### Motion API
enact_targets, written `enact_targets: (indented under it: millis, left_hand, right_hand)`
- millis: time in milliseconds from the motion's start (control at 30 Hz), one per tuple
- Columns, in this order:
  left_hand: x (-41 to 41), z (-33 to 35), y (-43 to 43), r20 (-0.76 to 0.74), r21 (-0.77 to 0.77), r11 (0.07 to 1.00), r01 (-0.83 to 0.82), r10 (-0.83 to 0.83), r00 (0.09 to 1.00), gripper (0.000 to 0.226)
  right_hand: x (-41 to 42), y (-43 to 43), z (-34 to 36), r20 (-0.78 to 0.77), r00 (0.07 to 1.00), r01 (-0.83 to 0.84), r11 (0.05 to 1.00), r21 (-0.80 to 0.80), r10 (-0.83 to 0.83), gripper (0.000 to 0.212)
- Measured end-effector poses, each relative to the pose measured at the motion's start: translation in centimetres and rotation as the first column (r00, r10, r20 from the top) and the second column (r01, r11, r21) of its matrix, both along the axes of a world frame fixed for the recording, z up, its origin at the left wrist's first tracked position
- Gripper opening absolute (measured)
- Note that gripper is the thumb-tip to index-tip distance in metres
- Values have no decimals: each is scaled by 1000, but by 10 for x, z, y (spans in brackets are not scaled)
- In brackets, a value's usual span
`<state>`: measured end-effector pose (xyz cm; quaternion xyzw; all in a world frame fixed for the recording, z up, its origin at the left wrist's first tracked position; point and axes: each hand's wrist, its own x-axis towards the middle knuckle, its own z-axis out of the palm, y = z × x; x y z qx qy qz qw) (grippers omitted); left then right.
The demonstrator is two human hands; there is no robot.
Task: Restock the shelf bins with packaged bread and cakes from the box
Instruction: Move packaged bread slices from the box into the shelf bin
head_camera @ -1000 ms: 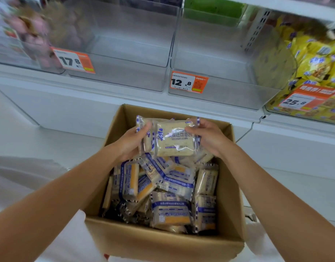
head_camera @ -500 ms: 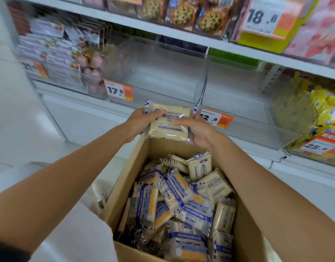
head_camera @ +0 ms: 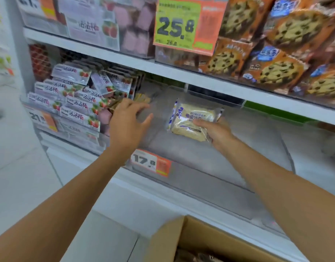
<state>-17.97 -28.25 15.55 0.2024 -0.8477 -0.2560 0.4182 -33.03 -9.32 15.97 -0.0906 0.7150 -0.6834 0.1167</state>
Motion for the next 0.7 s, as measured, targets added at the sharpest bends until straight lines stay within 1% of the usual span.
enact_targets:
  millis: [67,100,167,200,233,300,333,400,467,533,633,700]
  left_hand:
    - [-2,-5,-6,-24,-4,1000,31,-31,999,27]
    - [-3,-6,-7,-33,-26,999,41,-41,999,27]
    - [-1,-7,-6,-53,-61,997,51,-54,997,29]
    - [-1,-8,-7,-56,-60,997,49,-52,997,30]
    - [-1,-9,-7,-53,-54,998,45,-48,997,31]
    - [-1,-9,-7,-53,-45,998,40,-42,998,32]
    - [-1,-9,-6,-56,-39,998,41,-43,998,33]
    - [0,-8,-5,-59,-26,998,49,-50,997,34]
    - [0,-8,-5,-61,-24,998,50,-51,997,35]
    - [0,-9,-5,-63,-26,999,43,-44,997,35]
    - [0,-10,-5,-65,-23,999,34,-36,997,36]
    - [0,-10,-4,-60,-20,999,35,-36,998,36]
  right_hand:
    - [-39,-21,-31,-117,993,2,996,86,8,99]
    - [-56,-29,-47,-133,990,-23,991,135,41,101]
    - [-74,-38,-68,-141,988,-30,973,230,64,96]
    - [-72,-43,-66,-152,987,-10,968,250,50,94]
    - [-71,-48,-63,-155,987,-2,970,242,41,90]
    - [-70,-54,-59,-136,990,1,965,261,36,74]
    - [-69,-55,-57,-136,990,10,962,273,28,71]
    - [-65,-54,-55,-173,985,66,964,258,-21,76]
    - [-57,-51,-55,-286,952,176,961,214,-111,85]
    - [-51,-51,-51,-421,897,235,951,202,-132,88]
    - [-45,-52,-43,-544,833,285,919,271,-98,95]
    - [-45,-51,-43,-603,795,337,874,351,-65,97]
